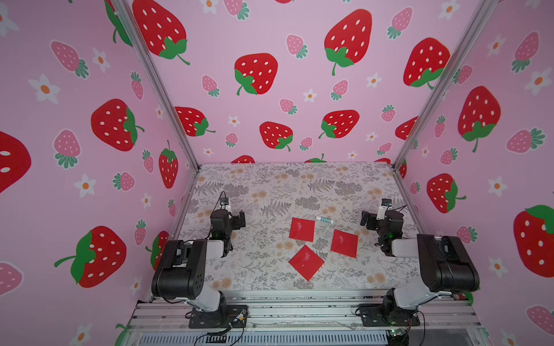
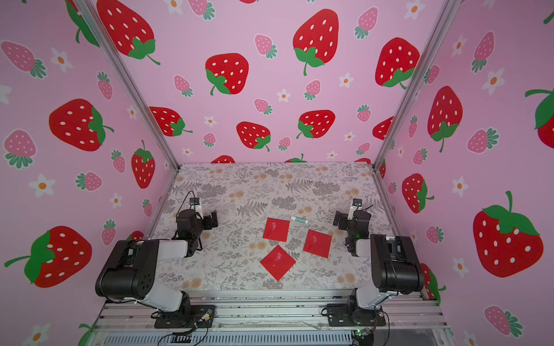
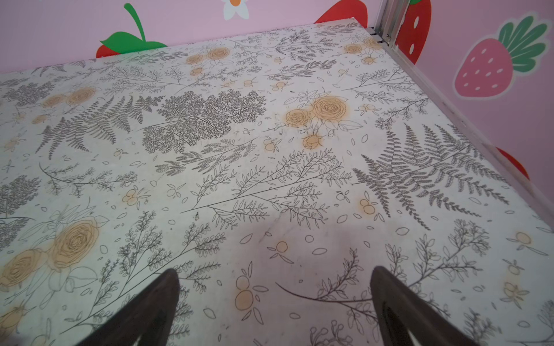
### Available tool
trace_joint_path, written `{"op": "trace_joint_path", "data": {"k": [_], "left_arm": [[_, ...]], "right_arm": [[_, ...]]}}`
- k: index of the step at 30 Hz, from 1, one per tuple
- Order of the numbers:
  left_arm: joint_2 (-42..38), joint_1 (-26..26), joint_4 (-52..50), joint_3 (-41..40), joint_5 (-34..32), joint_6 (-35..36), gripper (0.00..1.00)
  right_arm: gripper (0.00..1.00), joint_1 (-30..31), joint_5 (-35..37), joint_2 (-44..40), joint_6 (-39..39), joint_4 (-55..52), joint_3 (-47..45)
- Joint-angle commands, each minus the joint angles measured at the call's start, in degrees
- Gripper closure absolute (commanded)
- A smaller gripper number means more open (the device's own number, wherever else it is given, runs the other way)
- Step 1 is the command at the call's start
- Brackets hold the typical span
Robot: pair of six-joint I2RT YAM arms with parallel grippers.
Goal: Seal the envelope with a glue stick
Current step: Reset both arms
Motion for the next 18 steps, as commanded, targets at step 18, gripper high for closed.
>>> {"op": "trace_joint_path", "data": {"k": [18], "left_arm": [[0.03, 0.89, 1.09, 0.62, 3.32, -0.59, 0.0]], "right_arm": [[0.01, -0.24, -1.55, -0.42, -1.02, 0.51, 1.28]]}}
